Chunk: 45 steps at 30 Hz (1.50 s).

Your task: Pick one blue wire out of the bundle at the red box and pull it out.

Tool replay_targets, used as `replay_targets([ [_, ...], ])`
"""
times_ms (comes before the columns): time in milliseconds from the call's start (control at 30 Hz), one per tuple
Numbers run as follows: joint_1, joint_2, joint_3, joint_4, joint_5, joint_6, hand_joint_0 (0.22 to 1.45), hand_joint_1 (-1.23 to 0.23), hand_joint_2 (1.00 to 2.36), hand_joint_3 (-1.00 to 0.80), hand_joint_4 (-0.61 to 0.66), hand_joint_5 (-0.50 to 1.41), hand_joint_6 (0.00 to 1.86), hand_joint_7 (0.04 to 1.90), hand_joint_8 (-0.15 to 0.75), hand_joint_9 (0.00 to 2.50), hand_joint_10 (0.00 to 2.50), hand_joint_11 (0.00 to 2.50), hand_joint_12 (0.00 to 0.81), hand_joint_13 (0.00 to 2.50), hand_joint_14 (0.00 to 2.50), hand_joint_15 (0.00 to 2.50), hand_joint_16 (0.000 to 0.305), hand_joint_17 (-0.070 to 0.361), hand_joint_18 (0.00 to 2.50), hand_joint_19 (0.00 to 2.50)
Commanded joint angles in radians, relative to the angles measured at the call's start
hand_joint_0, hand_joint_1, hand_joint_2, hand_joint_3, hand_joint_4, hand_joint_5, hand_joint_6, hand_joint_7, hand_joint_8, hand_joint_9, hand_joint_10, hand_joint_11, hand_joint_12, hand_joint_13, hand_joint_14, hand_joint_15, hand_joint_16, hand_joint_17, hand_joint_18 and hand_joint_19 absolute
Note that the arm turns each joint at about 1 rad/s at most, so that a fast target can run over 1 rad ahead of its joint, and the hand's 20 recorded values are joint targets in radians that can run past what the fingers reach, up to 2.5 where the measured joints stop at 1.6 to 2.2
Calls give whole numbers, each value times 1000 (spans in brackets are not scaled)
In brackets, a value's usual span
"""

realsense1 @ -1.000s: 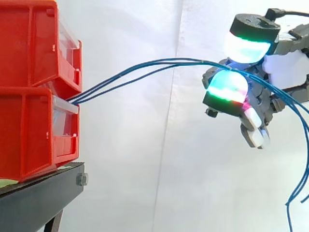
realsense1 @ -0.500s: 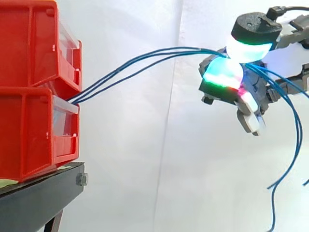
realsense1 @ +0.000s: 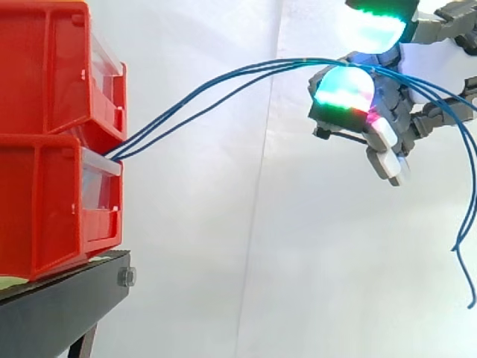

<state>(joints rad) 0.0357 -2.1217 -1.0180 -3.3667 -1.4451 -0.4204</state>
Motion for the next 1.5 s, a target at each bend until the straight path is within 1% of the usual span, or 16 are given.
replay_targets([
  [0,0,0,1,-2,0,0,582,-590,1010,-373,201,-124,908,1192,385,1018,10,518,447,1021,15,403,58,130,920,511],
  [100,0,0,1,0,2,0,590,-681,1013,-318,214,-123,909,1222,387,1017,12,518,445,1022,13,407,58,130,925,494],
  [300,0,0,1,-2,2,0,608,-799,1017,-220,203,-123,913,1243,390,1003,13,525,446,1037,14,414,57,128,939,484],
  [467,-2,-1,1,-2,2,0,650,-874,1018,-209,98,-146,942,1187,371,944,12,527,439,1014,14,402,57,128,940,452],
  [567,-2,-1,1,-2,2,0,681,-900,1014,-298,125,-178,954,1114,352,868,12,531,433,980,14,395,57,128,921,436],
  [633,-2,-1,1,-2,2,0,691,-920,1004,-455,190,-199,951,1038,349,818,11,518,428,950,14,391,58,130,922,426],
  [667,-2,-1,1,-2,2,0,682,-926,1001,-480,190,-200,951,1028,345,807,11,513,427,947,14,391,58,130,920,426],
  [767,-2,-1,1,-2,2,-1,582,-868,1000,-500,198,-199,945,1013,353,824,12,537,434,943,14,401,59,132,907,461],
  [833,-2,-1,-2,1,2,-3,530,-759,1000,-500,206,-183,935,1032,378,882,9,528,451,960,13,404,61,137,913,489],
  [867,-2,-1,-5,1,2,-3,522,-740,1000,-500,207,-174,930,1050,384,906,9,527,456,972,13,401,61,138,915,496],
  [933,-2,-1,-13,1,3,-5,510,-629,1000,-500,208,-153,920,1088,393,956,9,527,465,1001,13,406,62,140,929,504],
  [1000,1,-1,-24,13,14,-5,519,-604,1000,-500,206,-145,917,1106,391,986,12,525,462,1022,13,405,62,138,938,514],
  [1033,3,-1,-28,20,17,-5,550,-589,1000,-500,203,-140,914,1129,387,999,12,520,454,1020,13,406,60,135,934,519],
  [1100,6,-1,-40,43,31,-3,576,-599,1003,-464,194,-134,913,1163,384,1023,10,534,447,1027,13,408,59,132,935,515],
  [1167,6,-1,-40,52,34,-3,587,-618,1008,-406,189,-127,916,1179,384,1038,12,534,445,1039,14,413,58,130,941,510],
  [1467,6,-1,-40,56,34,-5,596,-731,1017,-263,177,-105,918,1227,393,1098,12,568,441,1076,17,432,57,128,973,504],
])
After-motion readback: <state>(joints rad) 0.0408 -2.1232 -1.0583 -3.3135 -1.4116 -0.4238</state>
